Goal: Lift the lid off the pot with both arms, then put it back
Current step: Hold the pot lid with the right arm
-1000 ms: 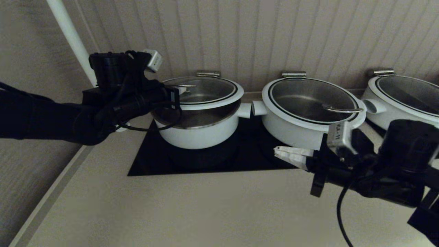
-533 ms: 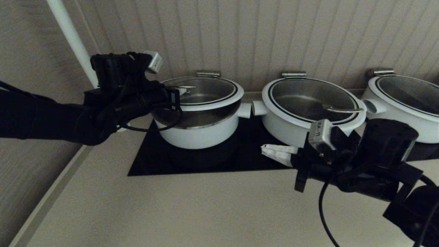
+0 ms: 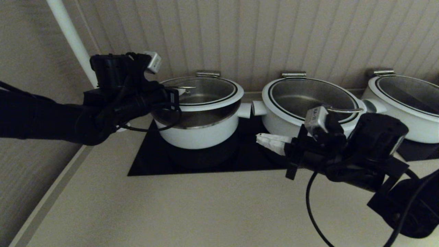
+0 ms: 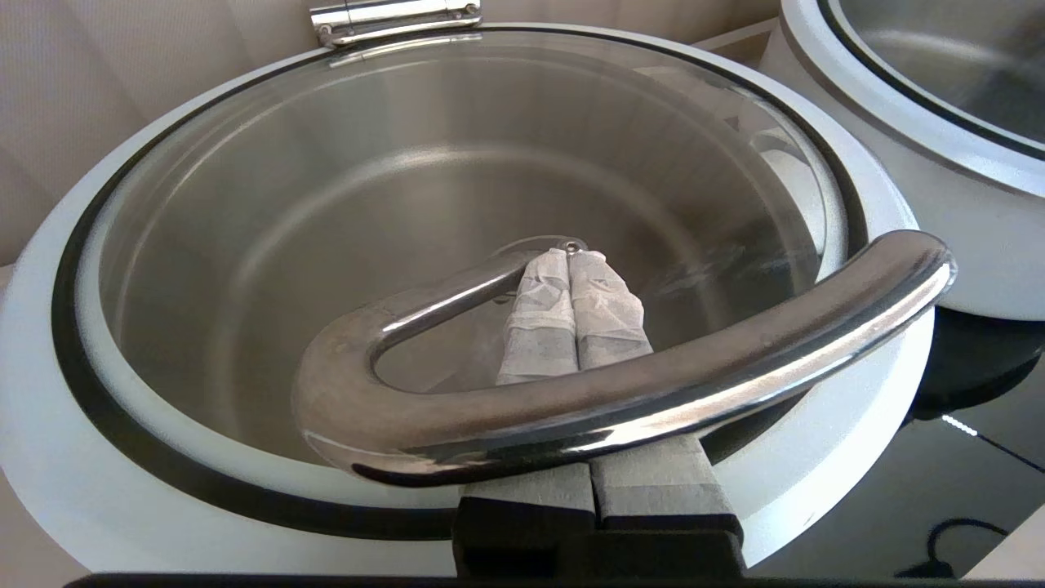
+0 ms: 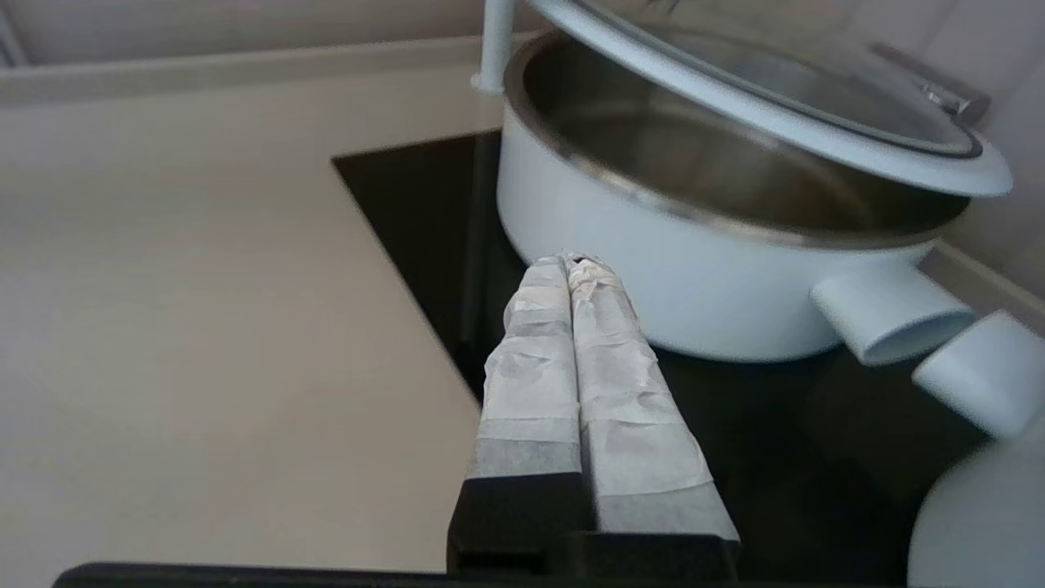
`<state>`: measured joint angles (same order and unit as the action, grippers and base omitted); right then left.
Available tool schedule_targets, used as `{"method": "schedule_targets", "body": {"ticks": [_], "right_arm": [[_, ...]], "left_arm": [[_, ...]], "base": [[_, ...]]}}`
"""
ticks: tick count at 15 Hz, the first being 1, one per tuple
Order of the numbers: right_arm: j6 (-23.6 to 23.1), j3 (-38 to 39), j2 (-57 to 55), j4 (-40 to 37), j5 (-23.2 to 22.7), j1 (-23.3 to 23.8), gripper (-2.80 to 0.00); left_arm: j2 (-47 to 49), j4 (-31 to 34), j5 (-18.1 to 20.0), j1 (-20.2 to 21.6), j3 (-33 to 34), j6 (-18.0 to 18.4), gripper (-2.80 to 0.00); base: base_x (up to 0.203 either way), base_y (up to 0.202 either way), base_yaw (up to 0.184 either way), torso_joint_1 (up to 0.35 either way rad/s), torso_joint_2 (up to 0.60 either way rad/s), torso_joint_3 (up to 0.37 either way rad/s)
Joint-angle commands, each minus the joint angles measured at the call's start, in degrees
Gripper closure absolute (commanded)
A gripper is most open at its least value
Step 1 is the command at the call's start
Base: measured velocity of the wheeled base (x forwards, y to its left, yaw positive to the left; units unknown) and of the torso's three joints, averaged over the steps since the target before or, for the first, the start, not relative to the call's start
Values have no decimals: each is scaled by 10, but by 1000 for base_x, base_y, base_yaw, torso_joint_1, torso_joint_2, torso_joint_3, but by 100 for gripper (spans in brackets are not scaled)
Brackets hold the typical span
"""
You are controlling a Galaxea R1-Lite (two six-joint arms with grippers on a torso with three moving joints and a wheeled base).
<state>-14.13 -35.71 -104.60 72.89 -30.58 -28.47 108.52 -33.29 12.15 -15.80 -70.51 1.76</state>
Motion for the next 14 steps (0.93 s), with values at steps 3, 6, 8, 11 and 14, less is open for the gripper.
{"method": "schedule_targets", "body": {"ticks": [3, 6, 8, 11, 14], "right_arm": [[17, -60, -71, 43, -1, 0, 0], [33, -73, -96, 64, -1, -3, 0], [33, -86, -110, 65, -1, -5, 0], [33, -117, -133, 65, -1, -6, 0], [32, -152, -155, 65, 0, -6, 0]], "left_arm": [[4, -2, 2, 8, -1, 0, 0], [5, -2, 2, 15, -1, -1, 0], [8, -2, 2, 18, -2, -1, 0], [8, -2, 2, 17, -9, -13, 0], [5, -2, 2, 17, -9, -14, 0]], "base": [[0, 0, 0, 0, 0, 0], [0, 0, 0, 0, 0, 0], [0, 0, 0, 0, 0, 0], [0, 0, 0, 0, 0, 0], [0, 0, 0, 0, 0, 0]]}}
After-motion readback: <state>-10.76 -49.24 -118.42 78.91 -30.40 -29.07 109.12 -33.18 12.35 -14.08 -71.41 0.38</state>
